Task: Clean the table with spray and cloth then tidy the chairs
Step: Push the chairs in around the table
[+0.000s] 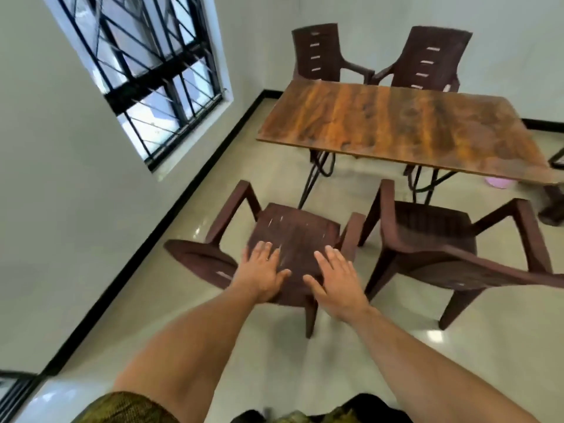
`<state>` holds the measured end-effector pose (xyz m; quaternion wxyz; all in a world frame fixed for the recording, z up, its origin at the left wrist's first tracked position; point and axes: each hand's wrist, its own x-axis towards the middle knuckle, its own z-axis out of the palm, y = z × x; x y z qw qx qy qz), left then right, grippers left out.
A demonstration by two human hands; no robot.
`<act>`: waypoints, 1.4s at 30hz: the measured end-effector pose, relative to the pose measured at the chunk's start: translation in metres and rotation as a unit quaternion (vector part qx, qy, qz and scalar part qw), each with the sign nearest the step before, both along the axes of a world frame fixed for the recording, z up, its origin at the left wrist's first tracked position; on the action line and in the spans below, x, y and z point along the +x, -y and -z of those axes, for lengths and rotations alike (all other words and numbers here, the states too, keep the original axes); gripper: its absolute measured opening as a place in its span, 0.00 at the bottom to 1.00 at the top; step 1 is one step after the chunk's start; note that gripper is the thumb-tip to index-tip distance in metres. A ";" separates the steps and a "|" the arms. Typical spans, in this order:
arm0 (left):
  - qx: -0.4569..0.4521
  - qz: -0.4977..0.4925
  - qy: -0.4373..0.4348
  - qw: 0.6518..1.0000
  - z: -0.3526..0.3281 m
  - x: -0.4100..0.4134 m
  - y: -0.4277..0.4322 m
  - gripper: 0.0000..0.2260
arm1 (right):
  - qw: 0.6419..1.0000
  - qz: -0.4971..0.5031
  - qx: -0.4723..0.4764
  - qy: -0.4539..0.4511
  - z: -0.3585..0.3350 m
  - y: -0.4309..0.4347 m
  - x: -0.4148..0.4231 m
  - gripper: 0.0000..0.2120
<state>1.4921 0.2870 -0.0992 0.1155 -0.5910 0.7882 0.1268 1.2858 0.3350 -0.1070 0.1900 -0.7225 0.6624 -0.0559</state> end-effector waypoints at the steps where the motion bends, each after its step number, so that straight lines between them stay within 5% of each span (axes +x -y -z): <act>1: 0.001 -0.032 -0.003 0.999 0.005 0.024 -0.006 0.32 | 1.000 -0.011 0.015 0.014 -0.003 -0.004 0.020 0.38; 4: -0.009 -0.070 -0.014 0.997 0.003 0.086 -0.016 0.33 | 0.999 -0.031 0.025 0.030 -0.011 -0.013 0.085 0.37; 8: -0.007 -0.030 -0.022 0.999 0.001 0.112 -0.016 0.32 | 0.997 -0.053 0.033 -0.036 -0.012 -0.020 0.131 0.49; 13: -0.014 0.006 -0.039 0.999 0.002 0.122 -0.018 0.32 | 0.991 -0.063 0.000 -0.119 0.002 -0.015 0.141 0.38; 24: -0.015 0.017 -0.084 0.996 0.004 0.083 0.041 0.36 | 0.989 -0.088 -0.052 -0.111 0.001 0.046 0.085 0.33; 42: 0.004 -0.028 -0.064 0.998 -0.001 -0.075 0.143 0.37 | 0.989 -0.111 0.040 -0.092 -0.010 0.175 -0.072 0.34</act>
